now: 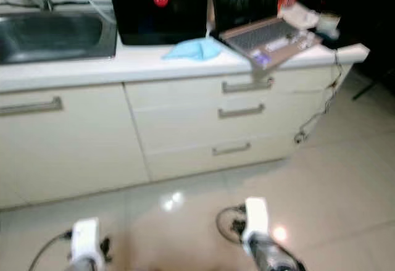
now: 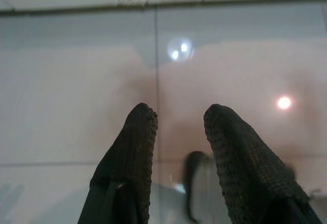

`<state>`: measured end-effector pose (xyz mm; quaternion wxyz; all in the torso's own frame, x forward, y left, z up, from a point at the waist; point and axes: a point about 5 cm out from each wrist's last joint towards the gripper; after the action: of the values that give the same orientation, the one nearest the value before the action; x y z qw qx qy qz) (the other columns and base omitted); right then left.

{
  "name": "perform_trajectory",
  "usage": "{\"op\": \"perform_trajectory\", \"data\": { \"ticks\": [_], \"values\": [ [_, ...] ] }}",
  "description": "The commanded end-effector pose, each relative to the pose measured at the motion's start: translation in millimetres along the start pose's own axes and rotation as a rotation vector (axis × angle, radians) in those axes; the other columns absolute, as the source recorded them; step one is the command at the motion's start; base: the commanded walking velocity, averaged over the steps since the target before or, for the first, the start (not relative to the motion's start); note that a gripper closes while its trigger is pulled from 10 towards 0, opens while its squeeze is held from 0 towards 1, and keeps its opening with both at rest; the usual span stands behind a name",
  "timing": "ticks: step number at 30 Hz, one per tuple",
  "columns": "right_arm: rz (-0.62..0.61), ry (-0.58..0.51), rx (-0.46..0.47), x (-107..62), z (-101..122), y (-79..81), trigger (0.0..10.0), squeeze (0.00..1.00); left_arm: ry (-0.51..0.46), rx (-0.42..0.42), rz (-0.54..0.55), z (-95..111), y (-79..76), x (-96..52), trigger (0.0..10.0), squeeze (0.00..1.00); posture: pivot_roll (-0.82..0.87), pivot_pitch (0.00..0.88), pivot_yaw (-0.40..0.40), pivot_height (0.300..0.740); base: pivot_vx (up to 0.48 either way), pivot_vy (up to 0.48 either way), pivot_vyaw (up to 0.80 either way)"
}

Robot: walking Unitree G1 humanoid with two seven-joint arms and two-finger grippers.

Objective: Kitchen organization

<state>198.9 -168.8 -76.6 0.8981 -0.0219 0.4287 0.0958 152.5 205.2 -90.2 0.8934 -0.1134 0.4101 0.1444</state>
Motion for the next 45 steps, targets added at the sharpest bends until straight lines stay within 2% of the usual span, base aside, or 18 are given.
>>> {"op": "perform_trajectory", "data": {
  "ticks": [1,7,12,28,35,45],
  "values": [
    [0.021,-0.012,-0.009,2.7,6.2,7.3,10.0,0.00,-0.022,0.011,0.010,8.7,5.2,1.8,10.0,0.00,0.01,0.040,-0.019,0.718,0.000,0.480,0.48],
    [0.020,-0.010,-0.006,3.0,6.3,8.4,10.0,0.00,-0.026,0.014,0.008,10.1,5.1,2.2,10.0,0.00,0.01,0.040,-0.019,0.718,0.000,0.480,0.73],
    [0.022,-0.011,0.005,3.2,6.3,9.2,10.0,0.00,-0.030,0.012,0.010,10.6,5.3,2.1,10.0,0.00,0.02,0.044,-0.018,0.718,0.000,0.379,0.00],
    [0.023,-0.017,0.022,3.5,7.3,10.2,10.0,0.00,-0.030,0.019,0.016,9.0,5.6,1.5,10.0,0.00,0.03,0.054,-0.019,0.718,0.000,0.000,0.00],
    [0.031,-0.015,0.003,3.8,7.4,12.0,10.0,0.00,-0.027,0.027,0.027,8.4,7.4,1.3,10.0,0.00,0.03,0.056,-0.018,0.718,0.306,0.251,0.00],
    [0.035,-0.015,0.004,4.1,7.3,13.5,10.0,0.00,-0.029,0.029,0.034,9.3,8.4,1.5,10.0,0.00,0.03,0.055,-0.018,0.718,0.312,0.304,0.38]
  ]
}}
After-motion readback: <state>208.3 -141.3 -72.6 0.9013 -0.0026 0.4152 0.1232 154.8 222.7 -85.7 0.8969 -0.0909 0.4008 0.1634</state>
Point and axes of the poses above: a point about 5 cm out from each wrist's last joint towards the gripper, its own x axis pointing out of the wrist towards the gripper, its own z axis along the axis of the wrist's last joint, y = z × x, and after that the axes turned 12 degrees about -x, right-handed
